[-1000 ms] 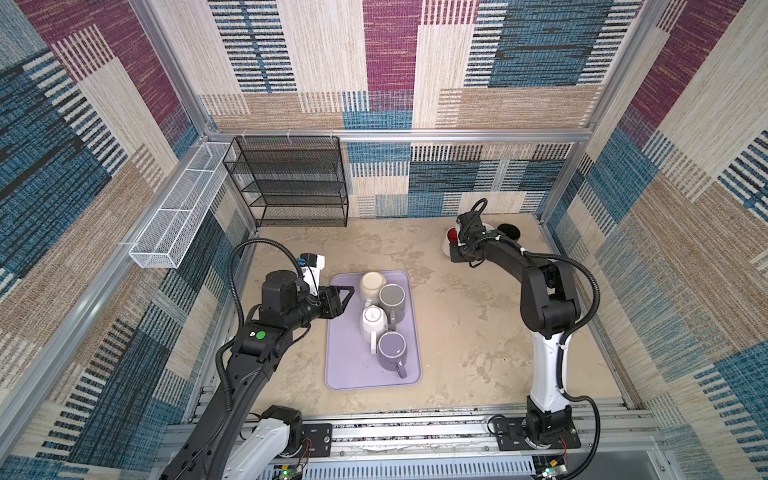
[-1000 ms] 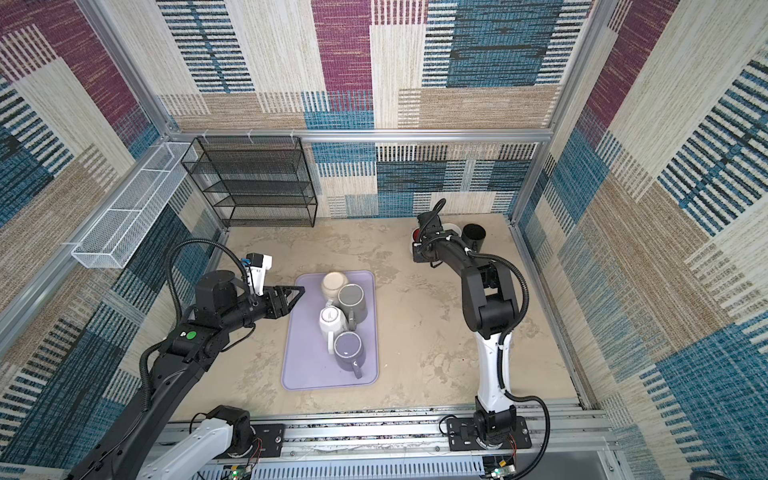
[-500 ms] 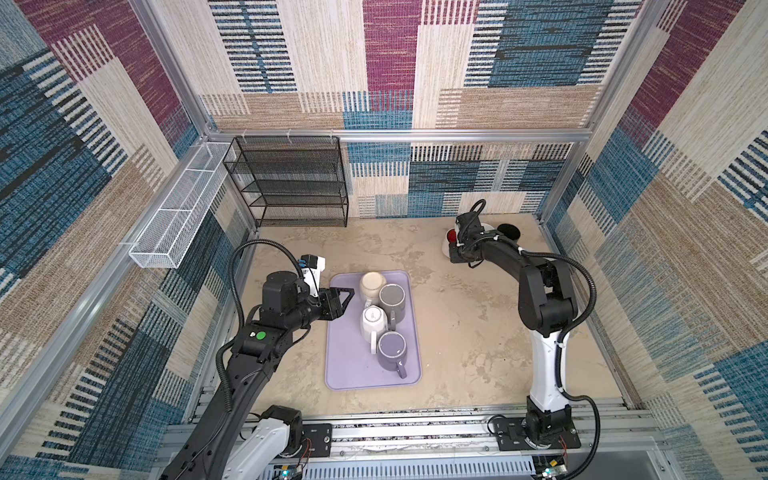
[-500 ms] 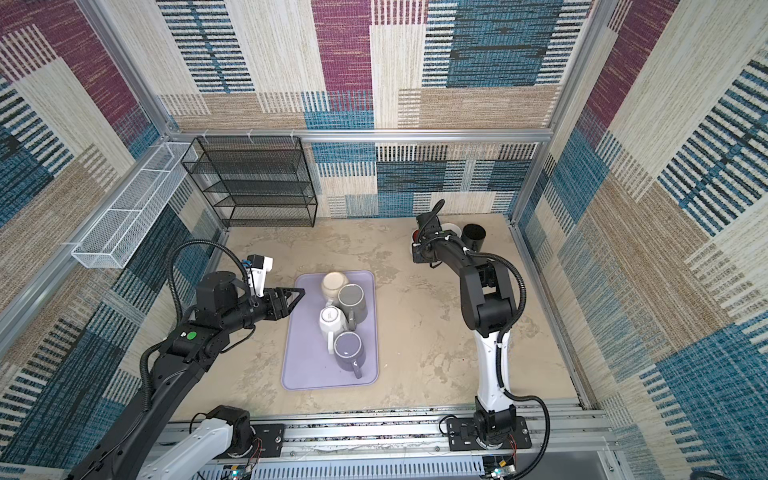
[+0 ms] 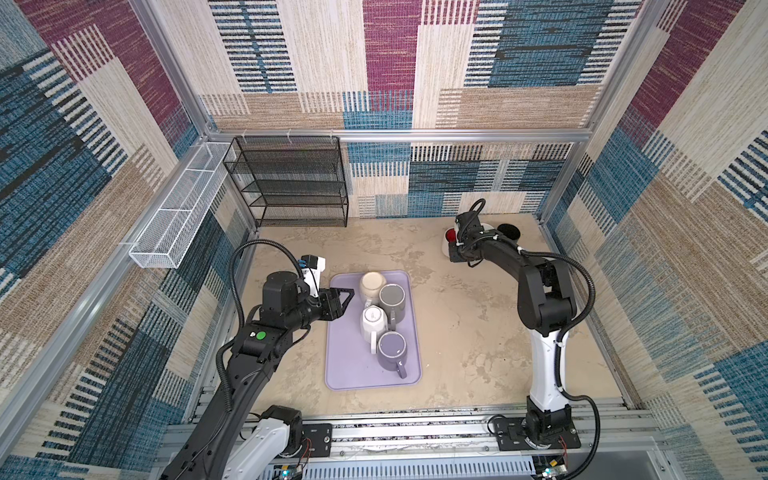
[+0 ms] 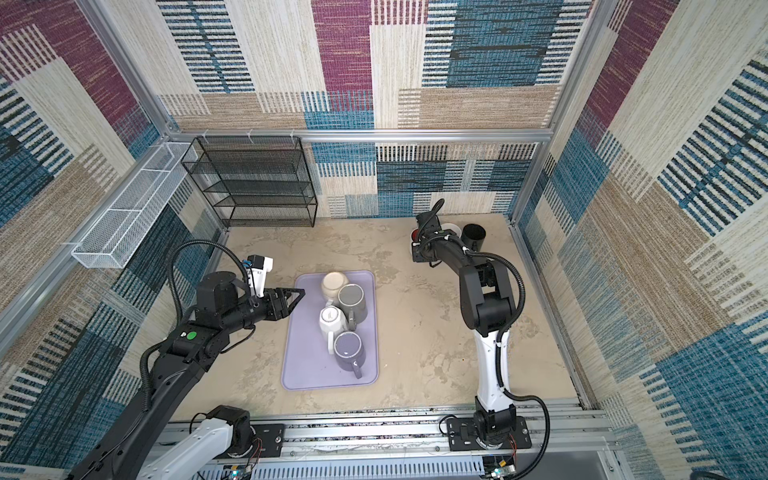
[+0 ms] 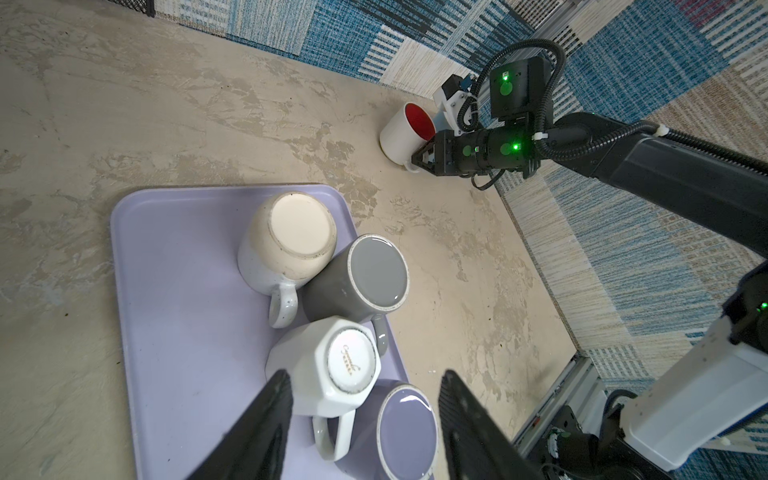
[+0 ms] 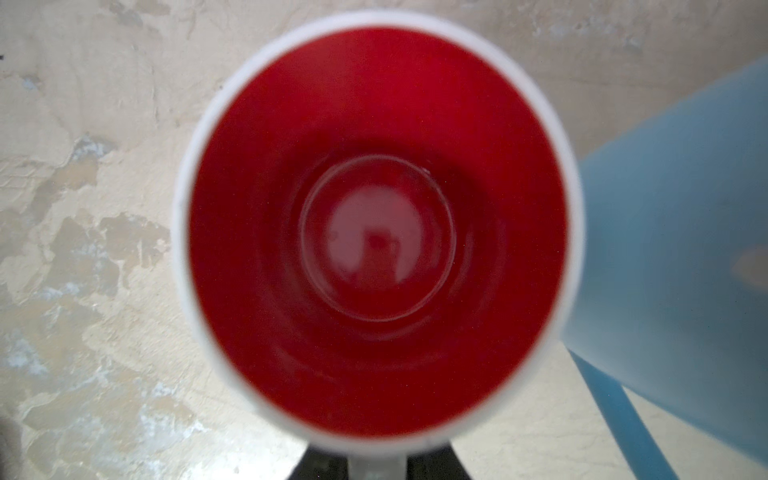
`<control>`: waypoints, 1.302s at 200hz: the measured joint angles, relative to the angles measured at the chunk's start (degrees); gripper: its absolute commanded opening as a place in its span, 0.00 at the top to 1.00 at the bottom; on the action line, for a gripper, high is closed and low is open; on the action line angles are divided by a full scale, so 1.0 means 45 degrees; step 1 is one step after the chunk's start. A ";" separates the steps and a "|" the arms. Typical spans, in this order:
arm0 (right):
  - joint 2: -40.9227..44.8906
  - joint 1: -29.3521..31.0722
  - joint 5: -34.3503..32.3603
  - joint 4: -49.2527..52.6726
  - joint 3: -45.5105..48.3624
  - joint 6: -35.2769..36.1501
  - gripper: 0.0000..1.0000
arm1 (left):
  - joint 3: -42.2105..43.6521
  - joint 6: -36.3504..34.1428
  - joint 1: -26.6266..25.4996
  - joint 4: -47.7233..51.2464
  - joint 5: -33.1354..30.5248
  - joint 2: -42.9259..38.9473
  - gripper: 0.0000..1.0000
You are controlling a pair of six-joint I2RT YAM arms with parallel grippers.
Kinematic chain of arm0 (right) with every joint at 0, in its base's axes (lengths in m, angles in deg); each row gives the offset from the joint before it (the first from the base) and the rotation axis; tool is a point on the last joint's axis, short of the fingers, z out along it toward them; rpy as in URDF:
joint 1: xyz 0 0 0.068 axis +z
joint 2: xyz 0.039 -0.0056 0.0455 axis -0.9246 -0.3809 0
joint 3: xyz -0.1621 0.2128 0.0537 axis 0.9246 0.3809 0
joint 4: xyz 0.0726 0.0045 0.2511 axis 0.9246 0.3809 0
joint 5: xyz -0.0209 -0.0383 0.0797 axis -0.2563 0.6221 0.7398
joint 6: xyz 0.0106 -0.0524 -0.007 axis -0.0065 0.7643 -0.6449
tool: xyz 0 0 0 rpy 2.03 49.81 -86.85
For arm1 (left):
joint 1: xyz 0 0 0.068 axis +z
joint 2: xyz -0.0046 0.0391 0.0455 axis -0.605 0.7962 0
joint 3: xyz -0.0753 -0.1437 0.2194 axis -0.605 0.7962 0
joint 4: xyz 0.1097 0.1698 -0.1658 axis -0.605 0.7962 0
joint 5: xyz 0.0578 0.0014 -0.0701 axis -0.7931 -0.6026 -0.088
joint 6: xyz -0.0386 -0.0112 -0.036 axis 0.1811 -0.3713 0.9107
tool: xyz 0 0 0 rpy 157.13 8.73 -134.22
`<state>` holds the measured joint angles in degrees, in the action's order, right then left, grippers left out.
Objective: Turn the mug right side up
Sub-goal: 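Set the red-lined mug upright on the table beside the light blue mug, then open the right gripper and raise it off the red-lined mug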
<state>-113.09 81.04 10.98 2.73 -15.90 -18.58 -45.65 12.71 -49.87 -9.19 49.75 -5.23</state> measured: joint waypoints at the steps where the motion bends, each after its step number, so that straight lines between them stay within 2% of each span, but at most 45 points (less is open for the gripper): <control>1: 0.0000 0.0000 0.0000 0.0000 0.0000 0.0000 0.71 | 0.0000 0.0000 0.0000 0.0000 0.0000 0.0000 0.42; 79: 0.0223 0.0000 0.0015 0.0005 0.0000 0.0049 0.66 | 0.0010 -0.0005 0.0000 0.0073 0.0000 -0.0005 0.42; 104: 0.0554 0.0000 0.0019 0.0000 0.0015 0.0058 0.62 | 0.0010 -0.0005 0.0000 0.0078 0.0000 -0.0005 0.42; 152: 0.1530 0.0000 0.0146 -0.0039 0.0602 0.0097 0.62 | -0.0019 -0.0005 -0.0005 0.0078 0.0000 0.0024 0.42; 185: 0.2696 0.0000 0.0529 -0.0432 0.1486 0.0107 0.63 | -0.0034 0.0000 -0.0010 0.0083 0.0005 0.0024 0.42; 260: 0.5571 0.0000 0.2453 -0.2827 0.4425 0.0194 0.64 | 0.0083 0.0010 -0.0034 0.0248 0.0015 0.0087 0.44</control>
<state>-88.02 81.04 22.02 -9.99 4.01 -17.70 -45.27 12.75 -50.03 -8.07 49.81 -4.84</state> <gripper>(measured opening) 0.361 0.569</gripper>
